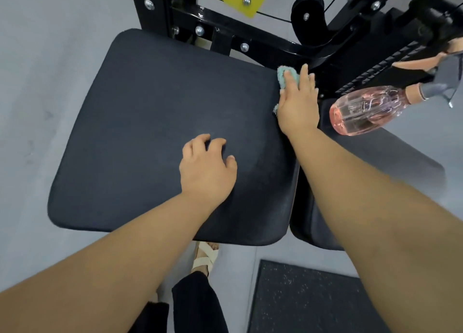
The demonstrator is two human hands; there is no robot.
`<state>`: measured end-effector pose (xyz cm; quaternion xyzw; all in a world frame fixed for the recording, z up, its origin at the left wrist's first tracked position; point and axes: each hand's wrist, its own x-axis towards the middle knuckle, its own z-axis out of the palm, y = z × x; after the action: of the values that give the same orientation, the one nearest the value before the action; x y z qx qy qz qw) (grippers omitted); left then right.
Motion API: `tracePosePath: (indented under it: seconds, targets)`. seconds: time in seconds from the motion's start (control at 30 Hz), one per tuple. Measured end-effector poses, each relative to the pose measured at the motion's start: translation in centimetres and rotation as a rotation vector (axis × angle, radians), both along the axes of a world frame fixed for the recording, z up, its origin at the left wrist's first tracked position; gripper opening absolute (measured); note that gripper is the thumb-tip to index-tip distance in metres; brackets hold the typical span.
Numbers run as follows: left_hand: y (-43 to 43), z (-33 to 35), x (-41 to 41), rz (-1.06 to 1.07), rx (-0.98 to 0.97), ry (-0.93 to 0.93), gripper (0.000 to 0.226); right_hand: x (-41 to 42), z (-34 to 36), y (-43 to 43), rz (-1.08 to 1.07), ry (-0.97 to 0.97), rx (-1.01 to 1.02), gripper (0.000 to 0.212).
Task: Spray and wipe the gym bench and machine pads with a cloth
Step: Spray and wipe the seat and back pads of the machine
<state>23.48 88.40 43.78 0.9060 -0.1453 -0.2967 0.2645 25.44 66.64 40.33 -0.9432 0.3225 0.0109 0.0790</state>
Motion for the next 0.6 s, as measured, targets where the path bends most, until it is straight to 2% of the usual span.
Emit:
tracePosePath:
  seconds: [0.13, 0.27, 0.4, 0.5, 0.6]
  targets:
    - [-1.0, -0.6, -0.4, 0.027, 0.055, -0.02, 0.045, -0.2, -0.3, 0.3, 0.017, -0.022, 0.044, 0.046]
    - [-1.5, -0.6, -1.1, 0.091, 0.032, 0.0, 0.045, -7.6, -0.1, 5.2, 0.166, -0.048, 0.098, 0.044]
    - [-1.5, -0.5, -0.9, 0.118, 0.014, 0.041, 0.045, -13.8, 0.2, 8.4, 0.35, 0.017, 0.066, 0.046]
    - [-1.5, -0.6, -1.0, 0.064, 0.035, 0.06, 0.052, -10.7, 0.2, 5.6, 0.375, -0.013, 0.054, 0.044]
    - [-1.2, -1.1, -1.4, 0.019, 0.045, 0.059, 0.058, -5.0, 0.1, 2.2, 0.261, 0.026, 0.046, 0.045]
